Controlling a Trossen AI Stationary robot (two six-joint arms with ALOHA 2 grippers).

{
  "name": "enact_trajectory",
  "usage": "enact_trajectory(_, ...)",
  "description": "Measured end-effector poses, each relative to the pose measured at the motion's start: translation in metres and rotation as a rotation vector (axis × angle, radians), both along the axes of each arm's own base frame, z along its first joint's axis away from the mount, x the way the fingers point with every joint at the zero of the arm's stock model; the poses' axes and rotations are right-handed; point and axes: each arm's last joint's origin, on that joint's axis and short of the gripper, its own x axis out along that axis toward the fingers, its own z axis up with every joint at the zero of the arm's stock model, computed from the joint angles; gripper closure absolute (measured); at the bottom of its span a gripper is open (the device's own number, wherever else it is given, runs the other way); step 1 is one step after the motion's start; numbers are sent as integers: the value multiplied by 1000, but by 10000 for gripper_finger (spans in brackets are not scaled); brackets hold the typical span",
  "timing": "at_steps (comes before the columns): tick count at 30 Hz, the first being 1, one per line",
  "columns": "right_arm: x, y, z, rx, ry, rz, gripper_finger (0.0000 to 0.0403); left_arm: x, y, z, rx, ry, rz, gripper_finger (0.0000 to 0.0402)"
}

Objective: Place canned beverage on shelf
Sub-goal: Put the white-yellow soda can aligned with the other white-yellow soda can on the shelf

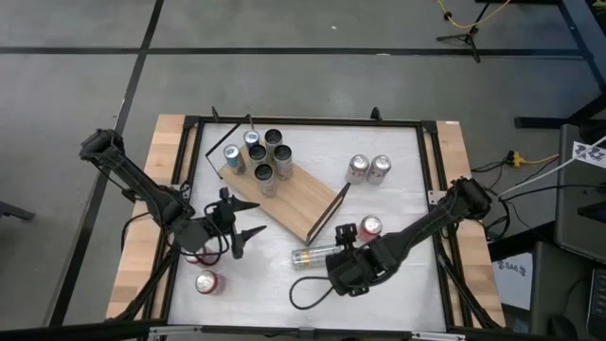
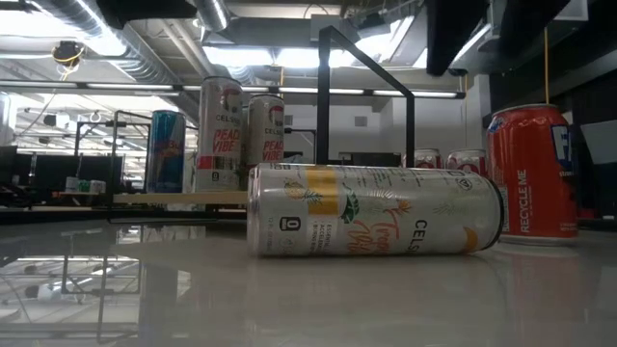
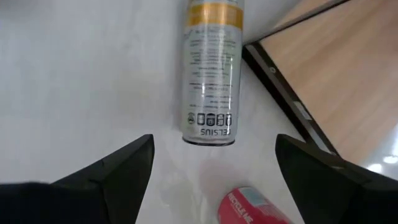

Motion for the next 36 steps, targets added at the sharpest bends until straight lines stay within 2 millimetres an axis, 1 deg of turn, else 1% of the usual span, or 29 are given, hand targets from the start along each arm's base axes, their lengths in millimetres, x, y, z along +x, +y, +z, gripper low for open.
enact_trajectory(5, 9, -7, -10, -13, 21, -25, 72, 4, -4, -5, -1, 18, -23, 107)
enact_trajectory(8, 9, -7, -14, -28, 22, -21, 72, 5, -5, -7, -1, 24, -30, 107)
enact_trajectory(12, 4, -10, -33, -41, 40, -33, 72, 5, -5, -7, -1, 23, -31, 107)
enact_trajectory(18, 4, -13, -62, -20, 7, -48, 72, 6, -5, -6, -6, 17, -32, 107)
enact_trajectory(22, 4, -21, -76, -38, -11, -70, 72, 6, -5, -5, -14, 6, -33, 107)
enact_trajectory(25, 5, -27, -86, -21, -24, -86, 72, 6, -5, -5, -15, 5, -33, 107)
enact_trajectory(31, 2, -30, -100, 15, -13, -82, 72, 6, -7, -5, -32, 14, -72, 107)
enact_trajectory(36, 1, -30, -106, 30, -33, -78, 72, 15, -15, -10, -72, 2, -131, 107)
